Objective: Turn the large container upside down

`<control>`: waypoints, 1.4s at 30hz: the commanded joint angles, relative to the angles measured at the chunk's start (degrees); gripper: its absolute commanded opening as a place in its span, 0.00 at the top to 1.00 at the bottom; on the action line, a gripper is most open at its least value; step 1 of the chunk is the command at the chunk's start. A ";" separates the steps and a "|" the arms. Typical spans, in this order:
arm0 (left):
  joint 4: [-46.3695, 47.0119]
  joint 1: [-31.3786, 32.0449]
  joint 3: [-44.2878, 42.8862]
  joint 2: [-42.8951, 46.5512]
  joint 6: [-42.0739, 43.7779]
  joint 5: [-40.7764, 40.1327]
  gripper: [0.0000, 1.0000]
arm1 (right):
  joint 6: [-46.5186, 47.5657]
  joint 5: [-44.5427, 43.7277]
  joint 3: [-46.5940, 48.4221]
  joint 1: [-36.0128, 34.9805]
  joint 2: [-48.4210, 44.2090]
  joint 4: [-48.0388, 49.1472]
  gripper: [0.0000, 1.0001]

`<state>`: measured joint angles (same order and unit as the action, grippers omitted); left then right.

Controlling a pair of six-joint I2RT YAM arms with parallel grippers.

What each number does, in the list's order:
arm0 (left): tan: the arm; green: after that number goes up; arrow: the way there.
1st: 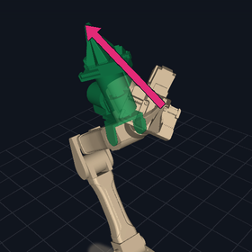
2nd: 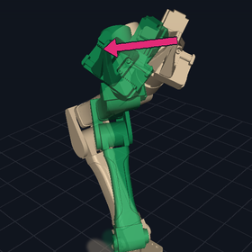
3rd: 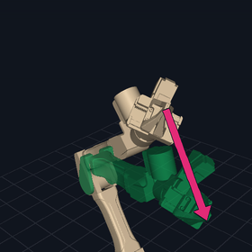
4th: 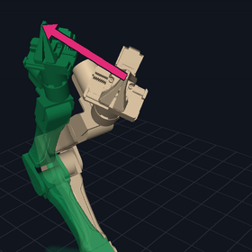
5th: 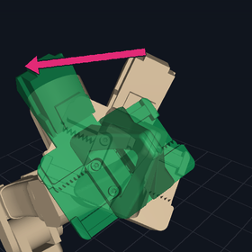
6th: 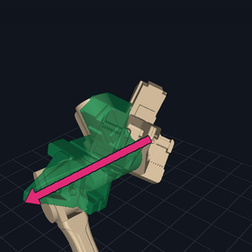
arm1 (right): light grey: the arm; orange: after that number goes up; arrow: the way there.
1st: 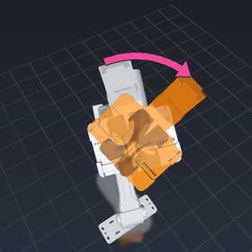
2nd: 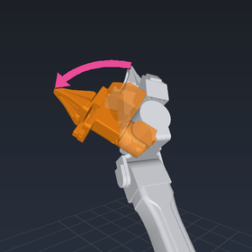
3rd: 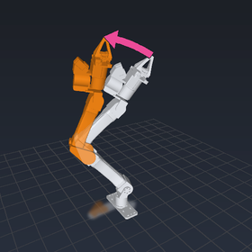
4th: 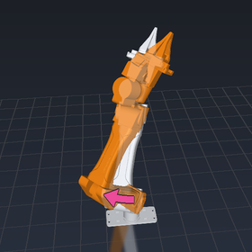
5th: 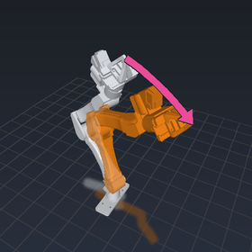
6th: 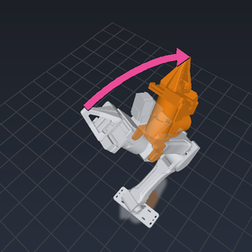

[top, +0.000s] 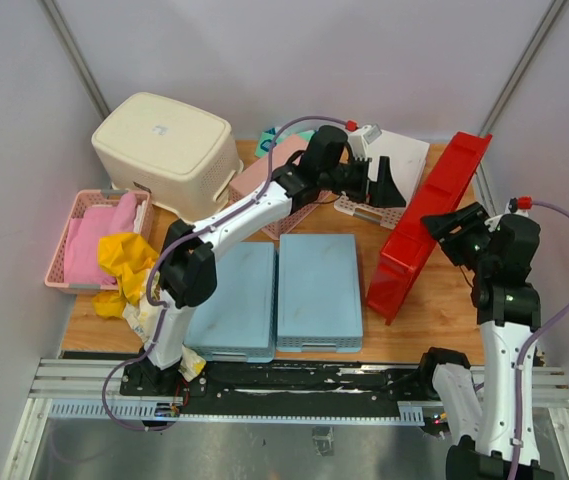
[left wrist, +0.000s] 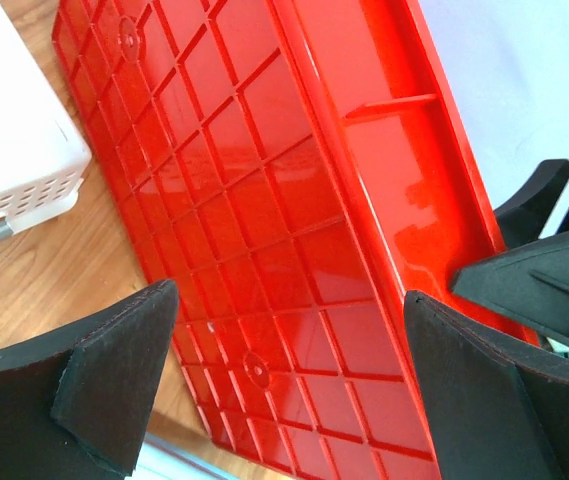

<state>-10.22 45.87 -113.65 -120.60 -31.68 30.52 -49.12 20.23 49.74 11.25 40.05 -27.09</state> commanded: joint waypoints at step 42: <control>-6.74 4.63 -7.81 -2.55 2.89 1.20 0.01 | 17.91 -45.35 7.17 -2.02 -4.16 -37.02 0.47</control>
<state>-16.91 50.02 -120.01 -122.54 -28.73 30.70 -32.97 -27.53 58.15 9.93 35.55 -66.13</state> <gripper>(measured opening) 0.991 0.527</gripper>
